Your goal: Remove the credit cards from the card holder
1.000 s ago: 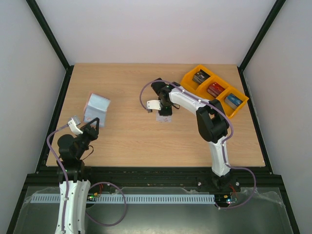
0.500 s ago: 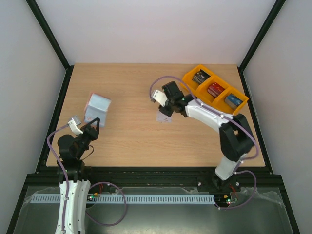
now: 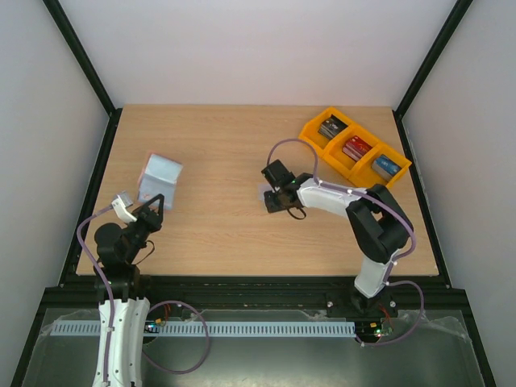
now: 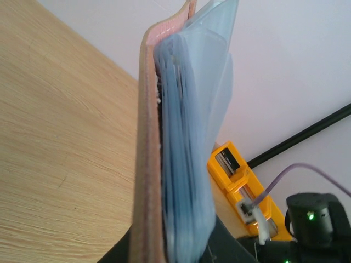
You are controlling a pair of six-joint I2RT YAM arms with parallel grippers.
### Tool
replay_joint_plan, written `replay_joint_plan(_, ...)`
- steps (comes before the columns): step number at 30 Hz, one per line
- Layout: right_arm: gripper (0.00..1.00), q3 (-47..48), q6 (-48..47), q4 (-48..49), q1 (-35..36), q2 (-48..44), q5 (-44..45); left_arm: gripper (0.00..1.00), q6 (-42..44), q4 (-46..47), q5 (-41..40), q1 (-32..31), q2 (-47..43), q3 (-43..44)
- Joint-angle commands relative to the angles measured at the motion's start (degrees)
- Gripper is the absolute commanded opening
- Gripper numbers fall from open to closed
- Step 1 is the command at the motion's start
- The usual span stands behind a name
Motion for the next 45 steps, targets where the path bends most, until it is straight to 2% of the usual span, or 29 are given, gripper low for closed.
replay_joint_plan(1,0.02,-2.1,5.2,-6.0,1.5,0.7,2.2,0.02,-0.5,2.5,0.8,0.7,-0.9,-0.5)
replay_joint_plan(10,0.02,0.2,4.8,-8.7,1.1,6.3,6.7,0.02,-0.5,2.4,0.8,1.1,-0.9,-0.5)
replay_joint_plan(25,0.02,2.5,5.6,-3.6,-0.8,9.0,6.0,0.02,-0.7,2.9,1.0,1.1,-0.8,-0.7)
replay_joint_plan(36,0.02,3.0,6.4,-0.9,-1.6,8.4,8.0,0.02,-0.7,2.9,1.1,1.1,-1.6,-0.7)
replay_joint_plan(40,0.02,3.5,6.3,-1.6,-1.7,8.5,5.2,0.02,-1.4,4.6,2.4,1.1,-1.6,-1.3)
replay_joint_plan(45,0.02,2.0,3.5,-0.2,-1.7,1.0,2.6,0.02,-1.3,5.1,3.2,1.1,0.1,-1.4)
